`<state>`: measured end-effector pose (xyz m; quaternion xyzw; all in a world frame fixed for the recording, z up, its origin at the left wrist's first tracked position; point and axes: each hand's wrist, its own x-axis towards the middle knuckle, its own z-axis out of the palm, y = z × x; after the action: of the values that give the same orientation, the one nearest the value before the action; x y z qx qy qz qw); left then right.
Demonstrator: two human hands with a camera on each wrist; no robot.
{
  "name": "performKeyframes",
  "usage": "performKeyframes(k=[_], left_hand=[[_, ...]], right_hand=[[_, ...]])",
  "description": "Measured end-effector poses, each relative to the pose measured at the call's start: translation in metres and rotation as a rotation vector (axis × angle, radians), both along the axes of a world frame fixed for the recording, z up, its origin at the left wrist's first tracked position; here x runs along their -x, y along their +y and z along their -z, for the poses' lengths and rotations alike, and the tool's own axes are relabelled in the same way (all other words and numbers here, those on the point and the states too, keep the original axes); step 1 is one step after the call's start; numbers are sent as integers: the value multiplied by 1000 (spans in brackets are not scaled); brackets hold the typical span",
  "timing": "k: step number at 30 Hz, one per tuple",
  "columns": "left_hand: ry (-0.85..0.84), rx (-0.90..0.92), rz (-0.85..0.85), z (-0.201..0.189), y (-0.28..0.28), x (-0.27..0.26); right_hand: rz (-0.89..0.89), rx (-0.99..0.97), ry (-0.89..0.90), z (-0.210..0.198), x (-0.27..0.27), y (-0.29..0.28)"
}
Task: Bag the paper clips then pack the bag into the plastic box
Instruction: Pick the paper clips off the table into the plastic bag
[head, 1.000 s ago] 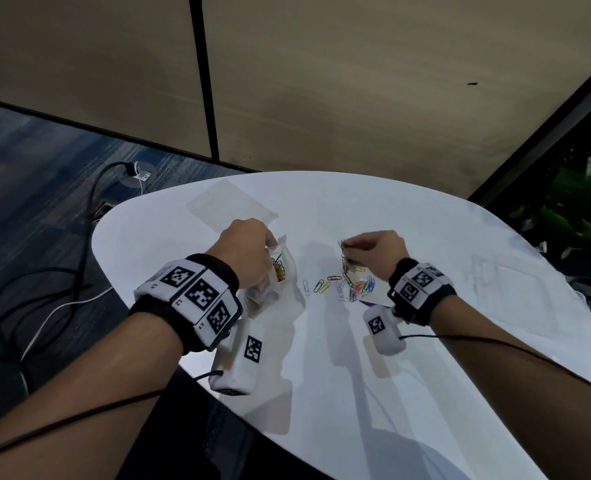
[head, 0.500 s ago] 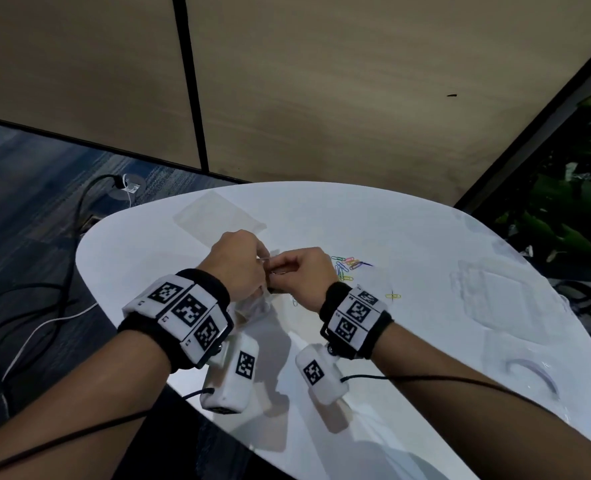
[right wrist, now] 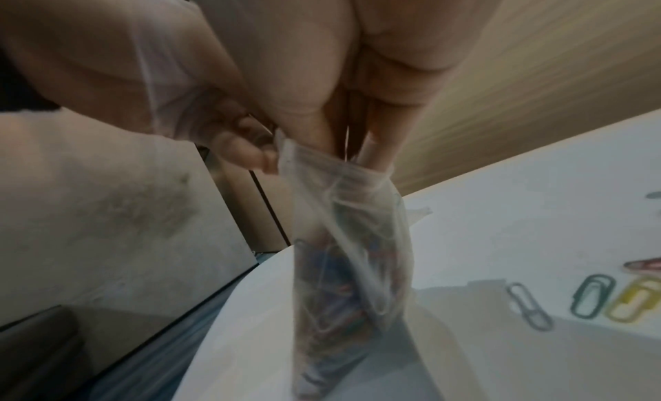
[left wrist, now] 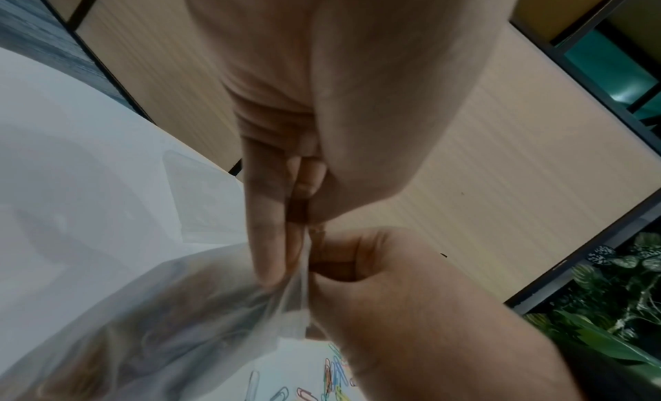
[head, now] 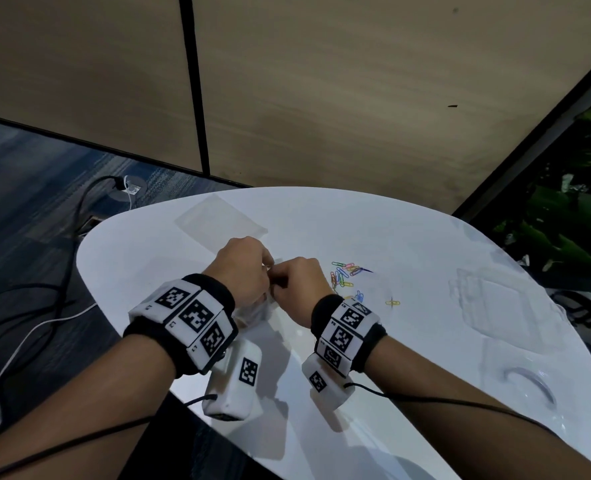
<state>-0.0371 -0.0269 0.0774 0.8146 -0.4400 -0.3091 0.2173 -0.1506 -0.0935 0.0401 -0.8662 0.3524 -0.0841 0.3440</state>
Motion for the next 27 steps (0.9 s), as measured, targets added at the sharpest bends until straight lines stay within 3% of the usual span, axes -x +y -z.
performKeyframes(k=[4,9,12,15,16,18,20,22,24,27], left_hand=[[-20,-18,15,-2,1,0],[-41,-31,-3,-2,1,-1],[-53,-23,-18,-2,0,-4],[-69,-10,-45,2,1,-8],[-67,-11,-50,2,2,-9],[-56,-17,-52,1,3,-10],[-61,-21,-42,-2,5,-10],[-73,-20,-24,-4,3,-8],[-89,-19,0,-6,1,-4],[-101,-28,24,-7,-5,3]], right_hand=[[-26,36,45,1,-2,-2],[-199,102,145,-8,1,-6],[-164,-117,-42,-20,7,-22],[106,-354,-277,-17,17,-54],[205,-319,-253,-8,25,-70],[283,-79,70,17,45,-100],[232,39,408,49,68,-118],[71,155,618,75,85,-125],[-81,281,678,91,93,-125],[-221,313,566,92,84,-113]])
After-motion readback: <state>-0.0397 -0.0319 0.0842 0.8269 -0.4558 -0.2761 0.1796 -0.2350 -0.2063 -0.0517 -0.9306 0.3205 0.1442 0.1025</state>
